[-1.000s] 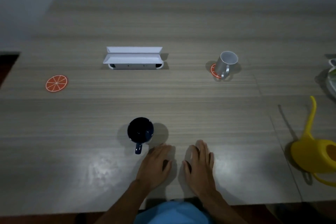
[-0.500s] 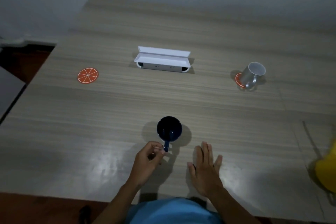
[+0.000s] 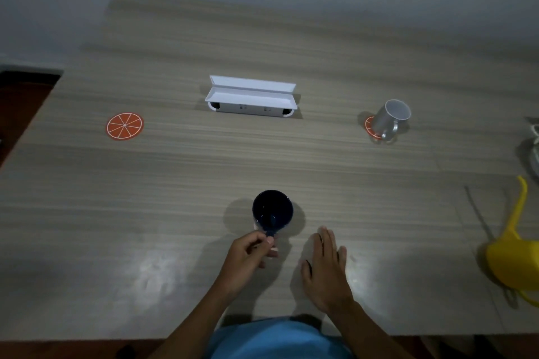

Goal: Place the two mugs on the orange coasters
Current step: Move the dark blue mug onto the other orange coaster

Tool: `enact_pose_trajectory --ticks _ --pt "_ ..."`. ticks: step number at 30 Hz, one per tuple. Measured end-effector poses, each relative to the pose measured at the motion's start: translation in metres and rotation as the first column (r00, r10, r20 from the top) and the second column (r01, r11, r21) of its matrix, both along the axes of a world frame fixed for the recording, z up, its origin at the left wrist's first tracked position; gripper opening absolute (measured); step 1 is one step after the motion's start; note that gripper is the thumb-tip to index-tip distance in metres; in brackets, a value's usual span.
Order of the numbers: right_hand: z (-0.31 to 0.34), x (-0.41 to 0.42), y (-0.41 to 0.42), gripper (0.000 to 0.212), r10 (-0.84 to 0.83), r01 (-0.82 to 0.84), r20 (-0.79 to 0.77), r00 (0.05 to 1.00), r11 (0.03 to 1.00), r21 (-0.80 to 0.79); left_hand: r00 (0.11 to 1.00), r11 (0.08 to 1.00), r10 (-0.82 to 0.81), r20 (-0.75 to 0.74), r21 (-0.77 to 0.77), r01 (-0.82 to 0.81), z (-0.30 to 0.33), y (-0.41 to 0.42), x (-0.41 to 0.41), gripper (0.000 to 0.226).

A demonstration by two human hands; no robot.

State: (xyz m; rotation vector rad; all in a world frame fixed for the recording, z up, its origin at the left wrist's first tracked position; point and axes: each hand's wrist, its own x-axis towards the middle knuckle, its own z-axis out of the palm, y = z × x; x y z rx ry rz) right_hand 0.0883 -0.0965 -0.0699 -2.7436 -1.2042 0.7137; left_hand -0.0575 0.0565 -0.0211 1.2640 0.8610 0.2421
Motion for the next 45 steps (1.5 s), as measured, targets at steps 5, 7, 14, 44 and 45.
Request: enact_pose_trajectory --ticks 5,7,14,44,45 --pt "0.002 -0.021 0.027 0.064 0.056 -0.062 0.059 0.997 0.992 0.113 0.993 0.989 0.109 0.040 0.100 -0.113 0.006 0.022 -0.026 0.021" --pt "0.004 -0.031 0.047 0.062 0.095 -0.102 0.067 0.993 0.988 0.117 0.986 0.980 0.157 0.050 0.116 -0.162 0.005 0.034 -0.038 0.022" --pt "0.011 -0.083 0.157 0.075 0.342 -0.347 0.079 0.936 0.935 0.066 0.940 0.922 0.334 0.072 0.183 -0.341 0.011 0.112 -0.086 0.025" --pt "-0.014 -0.150 0.268 0.087 0.356 -0.360 0.091 0.930 0.932 0.044 0.764 0.754 0.638 0.091 0.126 -0.645 -0.006 0.365 -0.099 0.033" --pt "-0.014 -0.150 0.269 0.087 0.355 -0.359 0.087 0.931 0.932 0.044 0.764 0.753 0.639 0.091 0.128 -0.645 -0.006 0.367 -0.098 0.033"
